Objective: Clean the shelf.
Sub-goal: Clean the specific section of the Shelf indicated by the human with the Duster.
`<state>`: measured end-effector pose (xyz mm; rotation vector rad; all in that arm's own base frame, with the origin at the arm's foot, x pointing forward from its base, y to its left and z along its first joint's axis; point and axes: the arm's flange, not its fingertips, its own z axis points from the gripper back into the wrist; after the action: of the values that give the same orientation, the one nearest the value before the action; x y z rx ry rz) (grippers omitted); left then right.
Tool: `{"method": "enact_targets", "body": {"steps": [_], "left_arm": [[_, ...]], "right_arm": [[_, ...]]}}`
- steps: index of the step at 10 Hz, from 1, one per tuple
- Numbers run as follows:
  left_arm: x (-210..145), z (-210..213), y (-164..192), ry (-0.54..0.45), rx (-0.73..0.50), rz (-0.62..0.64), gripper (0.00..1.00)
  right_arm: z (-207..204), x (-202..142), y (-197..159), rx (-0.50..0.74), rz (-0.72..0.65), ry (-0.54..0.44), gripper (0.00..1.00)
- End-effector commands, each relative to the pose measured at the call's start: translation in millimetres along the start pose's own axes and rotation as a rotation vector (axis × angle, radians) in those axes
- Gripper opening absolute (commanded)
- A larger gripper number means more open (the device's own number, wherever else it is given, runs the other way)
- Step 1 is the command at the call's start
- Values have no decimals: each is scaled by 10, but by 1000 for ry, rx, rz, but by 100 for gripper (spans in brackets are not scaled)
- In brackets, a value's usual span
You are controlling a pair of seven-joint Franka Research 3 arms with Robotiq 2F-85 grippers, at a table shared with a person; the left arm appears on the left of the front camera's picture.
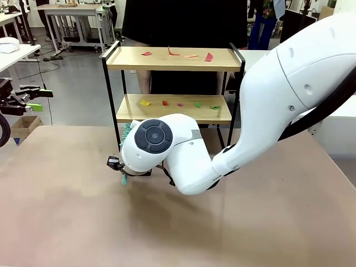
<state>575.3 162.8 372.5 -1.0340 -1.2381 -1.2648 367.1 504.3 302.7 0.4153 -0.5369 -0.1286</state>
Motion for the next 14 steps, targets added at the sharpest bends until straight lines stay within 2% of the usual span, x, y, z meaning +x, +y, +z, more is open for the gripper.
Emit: {"method": "enact_targets", "body": {"steps": [1,4,14], "left_arm": [[24,1,-19,7,-9,-11,100],[24,1,-19,7,-9,-11,100],[24,1,-19,7,-9,-11,100]], "right_arm": [[262,174,-214,-13,-30,47,14],[381,268,-474,-54,-61,86,14],[902,774,-1398,-250,-185,98,14]]}}
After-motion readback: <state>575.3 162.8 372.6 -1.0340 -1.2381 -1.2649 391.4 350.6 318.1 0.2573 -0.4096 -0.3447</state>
